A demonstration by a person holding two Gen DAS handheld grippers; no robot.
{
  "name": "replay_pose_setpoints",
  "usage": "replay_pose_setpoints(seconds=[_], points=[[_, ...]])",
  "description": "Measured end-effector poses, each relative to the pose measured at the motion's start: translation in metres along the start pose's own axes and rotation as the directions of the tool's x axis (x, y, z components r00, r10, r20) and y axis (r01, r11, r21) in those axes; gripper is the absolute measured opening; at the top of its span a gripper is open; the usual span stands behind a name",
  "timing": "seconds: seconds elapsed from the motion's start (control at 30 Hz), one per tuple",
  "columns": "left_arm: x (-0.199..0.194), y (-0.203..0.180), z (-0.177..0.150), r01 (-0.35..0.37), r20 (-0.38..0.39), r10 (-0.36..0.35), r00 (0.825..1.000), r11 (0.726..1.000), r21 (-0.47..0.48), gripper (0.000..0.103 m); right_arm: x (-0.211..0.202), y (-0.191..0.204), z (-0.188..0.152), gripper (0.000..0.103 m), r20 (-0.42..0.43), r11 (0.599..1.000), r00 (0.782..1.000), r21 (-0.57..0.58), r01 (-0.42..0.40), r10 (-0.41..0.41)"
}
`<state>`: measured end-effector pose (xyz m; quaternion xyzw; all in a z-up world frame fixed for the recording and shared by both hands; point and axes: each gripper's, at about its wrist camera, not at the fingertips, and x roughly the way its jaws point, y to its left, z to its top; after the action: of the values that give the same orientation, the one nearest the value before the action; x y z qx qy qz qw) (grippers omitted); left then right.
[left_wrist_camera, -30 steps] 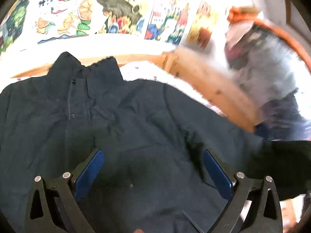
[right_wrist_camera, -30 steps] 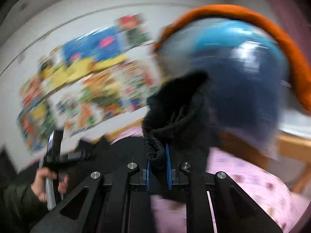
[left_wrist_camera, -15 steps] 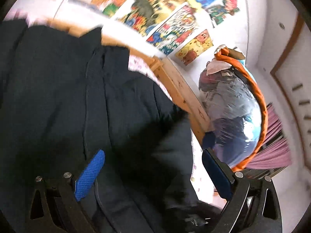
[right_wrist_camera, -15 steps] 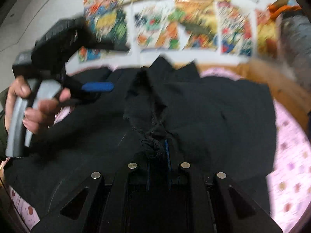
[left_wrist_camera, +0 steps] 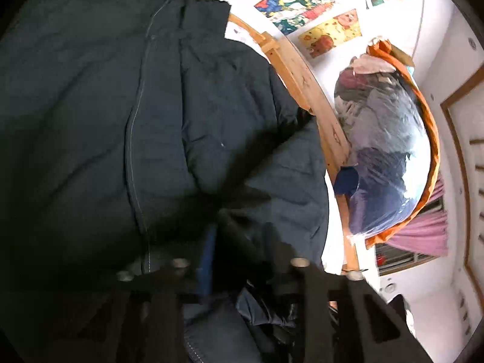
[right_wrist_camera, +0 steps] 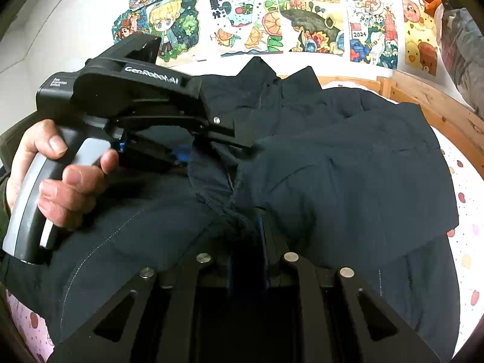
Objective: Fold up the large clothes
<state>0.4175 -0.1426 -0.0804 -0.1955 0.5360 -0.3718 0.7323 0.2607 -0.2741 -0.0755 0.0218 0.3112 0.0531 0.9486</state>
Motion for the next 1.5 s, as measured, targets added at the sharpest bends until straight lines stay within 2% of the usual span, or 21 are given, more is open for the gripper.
replay_pose_setpoints(seconds=[0.03,0.07,0.1,0.17,0.27,0.33,0.37,0.5,0.53,0.57,0.6,0.63,0.67,0.77,0.8,0.87,0.97,1.07,1.27,1.37,1.5], points=[[-0.002,-0.004,0.002,-0.011,0.005,0.011,1.0,1.0,0.017,0.01,-0.003,-0.001,0.001,0.022,0.008,1.0,1.0,0.004,-0.016,0.016],[-0.004,-0.007,0.003,-0.014,0.017,0.013,1.0,1.0,0.023,0.009,-0.009,-0.002,0.001,0.032,0.02,0.999,0.999,0.009,-0.049,0.049],[-0.008,-0.011,0.006,-0.017,0.039,0.015,0.999,0.999,0.035,0.008,-0.014,-0.004,0.002,0.046,0.032,0.997,0.997,0.013,-0.072,0.071],[-0.023,-0.023,0.013,-0.047,0.114,0.036,0.993,0.994,0.094,0.008,-0.027,-0.009,0.003,0.06,0.067,0.995,0.993,0.021,-0.101,0.099],[-0.055,-0.043,0.027,-0.116,0.236,0.074,0.969,0.979,0.169,0.007,-0.044,-0.022,0.011,0.06,0.108,0.994,0.989,0.01,-0.107,0.105],[-0.079,-0.053,0.038,-0.162,0.318,0.095,0.943,0.968,0.19,0.007,-0.052,-0.033,0.024,0.06,0.145,0.996,0.986,0.007,-0.084,0.082],[-0.089,-0.056,0.041,-0.189,0.352,0.111,0.929,0.962,0.195,0.007,-0.054,-0.039,0.032,0.061,0.155,0.998,0.986,0.009,-0.064,0.062],[-0.136,-0.054,0.049,-0.336,0.495,0.217,0.841,0.927,0.164,0.007,-0.04,-0.062,0.061,0.061,0.174,0.999,0.984,0.01,0.041,-0.042],[-0.144,-0.049,0.05,-0.361,0.51,0.241,0.826,0.921,0.149,0.007,-0.033,-0.067,0.068,0.061,0.165,0.998,0.984,0.007,0.062,-0.062],[-0.153,-0.042,0.051,-0.398,0.528,0.278,0.802,0.909,0.126,0.007,-0.018,-0.074,0.077,0.061,0.129,0.996,0.988,0.01,0.086,-0.087],[-0.16,-0.033,0.052,-0.431,0.539,0.313,0.782,0.897,0.103,0.007,-0.01,-0.078,0.085,0.061,0.113,0.996,0.99,0.013,0.087,-0.087],[-0.163,-0.028,0.051,-0.453,0.544,0.336,0.769,0.887,0.092,0.007,0.001,-0.083,0.094,0.061,0.087,0.997,0.993,0.011,0.081,-0.082],[-0.165,-0.018,0.051,-0.492,0.55,0.376,0.746,0.867,0.075,0.007,0.015,-0.088,0.103,0.061,0.061,0.996,0.995,0.011,0.084,-0.084],[-0.158,0.01,0.055,-0.587,0.538,0.478,0.694,0.809,0.038,0.007,0.056,-0.099,0.126,0.061,-0.029,0.994,0.994,0.01,0.107,-0.107],[-0.151,0.021,0.057,-0.609,0.525,0.508,0.683,0.792,0.026,0.007,0.07,-0.102,0.129,0.061,-0.051,0.992,0.991,0.002,0.126,-0.126],[-0.139,0.038,0.061,-0.628,0.491,0.544,0.68,0.778,0.007,0.008,0.096,-0.101,0.133,0.061,-0.084,0.985,0.982,-0.032,0.168,-0.17],[-0.123,0.066,0.069,-0.64,0.432,0.587,0.685,0.768,-0.029,0.008,0.139,-0.1,0.127,0.061,-0.139,0.964,0.956,-0.105,0.244,-0.257],[-0.112,0.084,0.073,-0.646,0.387,0.608,0.693,0.762,-0.04,0.008,0.172,-0.096,0.117,0.063,-0.191,0.955,0.94,-0.149,0.258,-0.283],[-0.078,0.099,0.073,-0.722,0.335,0.678,0.654,0.692,0.009,0.009,0.189,-0.094,0.099,0.073,-0.186,0.951,0.936,-0.136,0.277,-0.299],[-0.071,0.103,0.069,-0.723,0.325,0.682,0.656,0.691,0.008,0.012,0.191,-0.097,0.089,0.077,-0.179,0.956,0.941,-0.104,0.273,-0.288],[-0.078,0.104,0.066,-0.692,0.342,0.652,0.677,0.722,-0.005,0.013,0.187,-0.094,0.08,0.081,-0.161,0.953,0.94,-0.101,0.286,-0.3]])
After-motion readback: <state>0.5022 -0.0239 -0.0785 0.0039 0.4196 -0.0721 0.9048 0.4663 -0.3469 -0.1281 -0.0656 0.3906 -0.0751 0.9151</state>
